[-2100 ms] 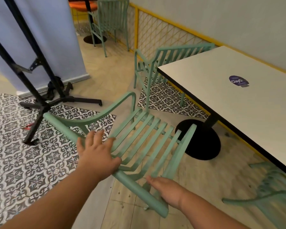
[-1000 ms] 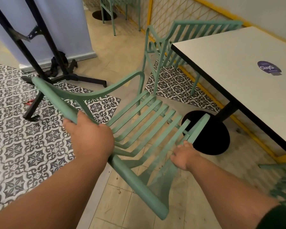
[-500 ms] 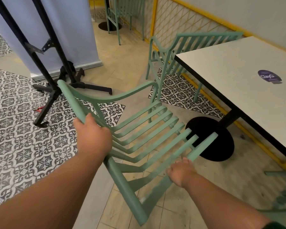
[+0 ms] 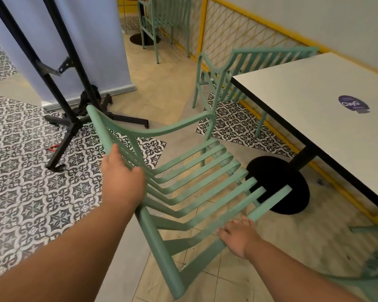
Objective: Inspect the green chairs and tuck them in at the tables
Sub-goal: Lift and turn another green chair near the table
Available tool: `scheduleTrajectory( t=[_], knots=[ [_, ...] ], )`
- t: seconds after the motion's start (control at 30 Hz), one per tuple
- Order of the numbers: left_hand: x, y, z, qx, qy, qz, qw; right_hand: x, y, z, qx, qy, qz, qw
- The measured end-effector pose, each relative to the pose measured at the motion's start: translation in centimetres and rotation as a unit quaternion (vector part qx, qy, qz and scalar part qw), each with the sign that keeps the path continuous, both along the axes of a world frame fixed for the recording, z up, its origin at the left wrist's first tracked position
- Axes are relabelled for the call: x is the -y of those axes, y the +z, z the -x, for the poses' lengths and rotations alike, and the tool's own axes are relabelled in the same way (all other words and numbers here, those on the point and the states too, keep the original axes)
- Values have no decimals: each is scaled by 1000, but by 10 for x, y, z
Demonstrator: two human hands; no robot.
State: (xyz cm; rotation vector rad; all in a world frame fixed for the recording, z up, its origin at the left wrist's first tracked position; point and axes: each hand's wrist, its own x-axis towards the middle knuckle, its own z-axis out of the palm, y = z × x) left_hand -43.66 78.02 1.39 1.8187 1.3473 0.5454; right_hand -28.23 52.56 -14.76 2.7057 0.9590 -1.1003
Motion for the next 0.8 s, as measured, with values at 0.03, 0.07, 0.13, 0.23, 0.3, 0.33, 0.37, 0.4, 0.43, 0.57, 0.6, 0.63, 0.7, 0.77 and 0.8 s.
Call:
scheduleTrajectory(
  t=[0.03, 0.07, 0.13, 0.23, 0.3, 0.33, 0.37, 0.4, 0.43, 0.57, 0.6, 0.63, 0.7, 0.77, 0.8],
  knots=[
    [5, 2, 3, 24, 15, 11, 1000, 7, 0, -3, -1, 6, -17, 1000],
    [12, 4, 7, 47, 34, 32, 998, 12, 0, -8, 7, 4, -37, 999],
    [34, 5, 17, 57, 56, 84, 993, 22, 5, -20, 34, -1, -50, 998],
    [75, -1, 28, 60, 40, 138, 988, 22, 14, -42, 67, -11, -28, 997],
    [88, -6, 30, 68, 42, 145, 986, 16, 16, -56, 73, -10, -18, 997],
    [87, -6, 30, 68, 50, 142, 986, 9, 17, -60, 74, -4, -14, 997],
    [85, -7, 30, 67, 55, 141, 986, 4, 16, -63, 71, 4, -10, 997],
    [84, -8, 30, 64, 56, 134, 987, -1, 13, -66, 67, 12, -8, 998],
    [83, -10, 29, 58, 55, 128, 989, -6, 10, -69, 63, 18, -7, 998],
    [81, -13, 27, 40, 61, 117, 990, -15, -2, -65, 33, 66, 68, 995],
    [81, -14, 27, 38, 64, 114, 991, -13, -5, -60, 40, 89, 95, 991],
    [80, -16, 27, 37, 66, 111, 991, -11, -7, -57, 54, 105, 102, 988],
    [82, -17, 27, 45, 65, 110, 991, -6, -10, -56, 77, 117, 94, 986],
    [85, -17, 28, 46, 66, 111, 990, -3, -11, -57, 85, 126, 87, 985],
    [87, -17, 29, 42, 66, 109, 991, -1, -12, -57, 86, 129, 89, 984]
  ],
)
